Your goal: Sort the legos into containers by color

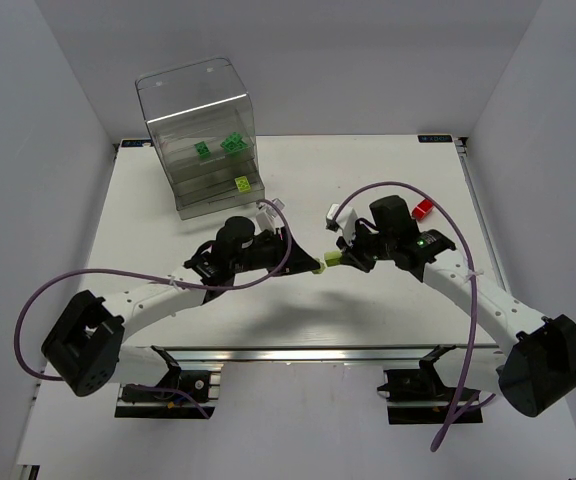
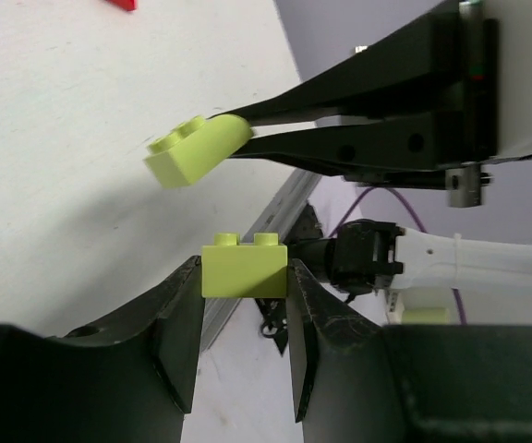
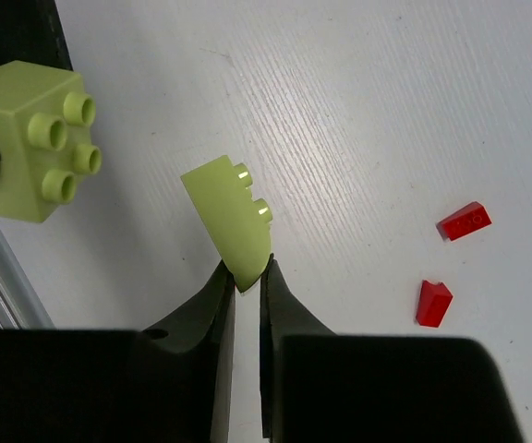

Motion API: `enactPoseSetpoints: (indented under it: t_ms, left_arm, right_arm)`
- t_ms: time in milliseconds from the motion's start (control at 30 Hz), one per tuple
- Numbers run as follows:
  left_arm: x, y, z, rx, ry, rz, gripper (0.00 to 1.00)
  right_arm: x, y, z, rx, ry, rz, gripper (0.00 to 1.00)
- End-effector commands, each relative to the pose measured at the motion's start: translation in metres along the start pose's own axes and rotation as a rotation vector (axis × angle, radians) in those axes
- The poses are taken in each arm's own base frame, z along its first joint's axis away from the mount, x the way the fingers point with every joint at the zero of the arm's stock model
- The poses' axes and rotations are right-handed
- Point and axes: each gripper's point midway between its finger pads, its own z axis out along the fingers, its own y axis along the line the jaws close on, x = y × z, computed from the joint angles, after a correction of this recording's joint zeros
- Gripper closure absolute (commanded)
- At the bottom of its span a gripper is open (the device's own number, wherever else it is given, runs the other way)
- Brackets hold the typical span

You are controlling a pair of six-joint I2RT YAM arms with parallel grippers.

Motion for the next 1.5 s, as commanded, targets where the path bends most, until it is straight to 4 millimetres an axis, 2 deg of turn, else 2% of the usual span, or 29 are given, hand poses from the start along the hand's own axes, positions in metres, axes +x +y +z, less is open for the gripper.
enactPoseSetpoints:
  t_ms: [0, 67, 100, 167, 200, 233, 300, 333, 433, 467, 533, 567, 600, 633, 667, 700, 733, 767, 800, 833, 867, 933, 1067, 1167, 1200, 1267, 1300, 1333, 1467]
  left_arm:
    - [-0.007, 0.013, -0.007, -0.076, -0.022, 0.024, 0.94]
    - [-0.014, 0.019, -0.015, -0.124, -0.052, 0.043, 0.94]
    - [-0.033, 0.026, -0.021, -0.176, -0.118, 0.056, 0.94]
    - [-0.045, 0.035, -0.036, -0.267, -0.157, 0.082, 0.95]
    - [-0.064, 0.038, -0.043, -0.322, -0.223, 0.101, 0.96]
    - [-0.072, 0.047, -0.052, -0.384, -0.243, 0.104, 0.96]
    - [-0.091, 0.053, -0.066, -0.46, -0.302, 0.143, 0.98]
    - [-0.108, 0.056, -0.076, -0.533, -0.365, 0.168, 0.98]
    - [-0.139, 0.078, -0.099, -0.704, -0.435, 0.23, 1.0]
    - [-0.16, 0.087, -0.108, -0.789, -0.477, 0.267, 1.0]
    - [-0.175, 0.099, -0.114, -0.873, -0.495, 0.287, 1.0]
    - [-0.196, 0.097, -0.12, -0.906, -0.538, 0.301, 1.0]
    - [-0.197, 0.111, -0.111, -0.946, -0.504, 0.303, 1.0]
    - [-0.204, 0.119, -0.113, -0.984, -0.503, 0.298, 1.0]
    - [-0.21, 0.125, -0.111, -1.006, -0.499, 0.297, 1.0]
    - [-0.227, 0.121, -0.111, -1.014, -0.526, 0.301, 1.0]
    - [-0.229, 0.141, -0.104, -1.055, -0.495, 0.292, 1.0]
    - [-0.233, 0.145, -0.099, -1.065, -0.485, 0.298, 1.0]
    - [-0.249, 0.145, -0.101, -1.074, -0.515, 0.291, 1.0]
    - [-0.249, 0.162, -0.095, -1.103, -0.484, 0.283, 1.0]
    - [-0.255, 0.169, -0.098, -1.124, -0.487, 0.278, 1.0]
    - [-0.264, 0.182, -0.092, -1.151, -0.481, 0.266, 1.0]
    - [-0.278, 0.2, -0.098, -1.201, -0.489, 0.242, 0.99]
    - [-0.287, 0.204, -0.1, -1.217, -0.497, 0.237, 0.88]
    - [-0.288, 0.211, -0.1, -1.23, -0.49, 0.23, 0.8]
    - [-0.294, 0.213, -0.101, -1.232, -0.489, 0.225, 0.72]
    - [-0.292, 0.216, -0.098, -1.234, -0.474, 0.222, 0.6]
    - [-0.292, 0.219, -0.101, -1.24, -0.466, 0.215, 0.55]
    - [-0.284, 0.22, -0.096, -1.21, -0.435, 0.206, 0.41]
  right_arm:
    - [-0.021, -0.01, -0.003, 0.03, -0.063, -0.004, 1.0]
    - [-0.021, -0.013, -0.004, 0.043, -0.067, -0.002, 1.0]
    - [-0.022, -0.014, -0.005, 0.049, -0.073, -0.004, 1.0]
    - [-0.021, -0.015, -0.004, 0.05, -0.08, -0.004, 1.0]
    - [-0.021, -0.015, -0.004, 0.047, -0.087, 0.001, 1.0]
    - [-0.022, -0.015, -0.004, 0.047, -0.094, 0.001, 1.0]
    - [-0.019, -0.014, -0.002, 0.037, -0.097, 0.012, 1.0]
    - [-0.02, -0.012, -0.001, 0.031, -0.104, 0.011, 1.0]
    - [-0.021, -0.011, 0.001, 0.021, -0.121, 0.015, 1.0]
    - [-0.022, -0.01, 0.0, 0.017, -0.129, 0.017, 1.0]
    - [-0.025, -0.009, -0.001, 0.016, -0.148, 0.017, 1.0]
    - [-0.025, -0.007, -0.001, 0.012, -0.154, 0.019, 1.0]
    - [-0.023, -0.006, -0.001, 0.009, -0.155, 0.02, 1.0]
    - [-0.024, -0.007, -0.004, 0.017, -0.164, 0.019, 1.0]
    - [-0.025, -0.005, -0.004, 0.011, -0.172, 0.014, 1.0]
    - [-0.025, -0.004, -0.005, 0.013, -0.177, 0.012, 1.0]
    - [-0.025, -0.004, -0.007, 0.017, -0.183, 0.012, 1.0]
    - [-0.025, -0.002, -0.007, 0.012, -0.186, 0.011, 1.0]
    - [-0.024, -0.003, -0.008, 0.016, -0.189, 0.012, 1.0]
    - [-0.024, -0.001, -0.009, 0.015, -0.192, 0.008, 1.0]
    - [-0.024, -0.001, -0.01, 0.016, -0.196, 0.007, 1.0]
    - [-0.024, 0.0, -0.012, 0.016, -0.2, 0.003, 1.0]
    - [-0.024, 0.002, -0.013, 0.01, -0.203, -0.003, 1.0]
    - [-0.022, 0.001, -0.013, 0.011, -0.199, -0.006, 1.0]
    - [-0.023, 0.002, -0.012, 0.007, -0.199, -0.007, 1.0]
    - [-0.022, 0.002, -0.012, 0.003, -0.194, -0.006, 1.0]
    - [-0.024, 0.002, -0.012, 0.002, -0.196, -0.007, 1.0]
    - [-0.023, 0.002, -0.011, -0.001, -0.19, -0.005, 1.0]
    - [-0.03, 0.001, -0.008, -0.021, -0.187, -0.01, 1.0]
